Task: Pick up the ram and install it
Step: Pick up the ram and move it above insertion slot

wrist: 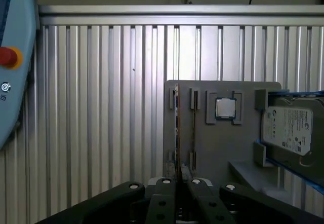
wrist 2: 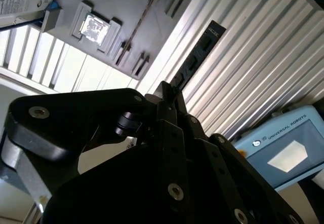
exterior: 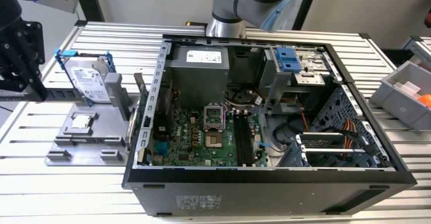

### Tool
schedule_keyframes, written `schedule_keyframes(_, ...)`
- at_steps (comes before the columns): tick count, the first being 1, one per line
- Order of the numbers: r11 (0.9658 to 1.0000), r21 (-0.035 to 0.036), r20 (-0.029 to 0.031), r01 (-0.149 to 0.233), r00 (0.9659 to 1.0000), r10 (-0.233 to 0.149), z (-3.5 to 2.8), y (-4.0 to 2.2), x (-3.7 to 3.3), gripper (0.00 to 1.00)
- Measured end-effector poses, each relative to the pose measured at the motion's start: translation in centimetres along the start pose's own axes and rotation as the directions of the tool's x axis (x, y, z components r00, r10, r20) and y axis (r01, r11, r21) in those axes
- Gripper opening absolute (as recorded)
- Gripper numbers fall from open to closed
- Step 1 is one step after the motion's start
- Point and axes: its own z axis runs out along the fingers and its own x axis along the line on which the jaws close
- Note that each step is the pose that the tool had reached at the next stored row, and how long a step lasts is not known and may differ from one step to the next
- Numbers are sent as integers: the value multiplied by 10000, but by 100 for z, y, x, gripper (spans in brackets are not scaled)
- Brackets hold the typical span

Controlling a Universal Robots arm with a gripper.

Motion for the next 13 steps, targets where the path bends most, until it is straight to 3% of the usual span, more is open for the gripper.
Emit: schedule_keyframes(13,10000,-1,0,1,10000,-1,-181,4,4,0)
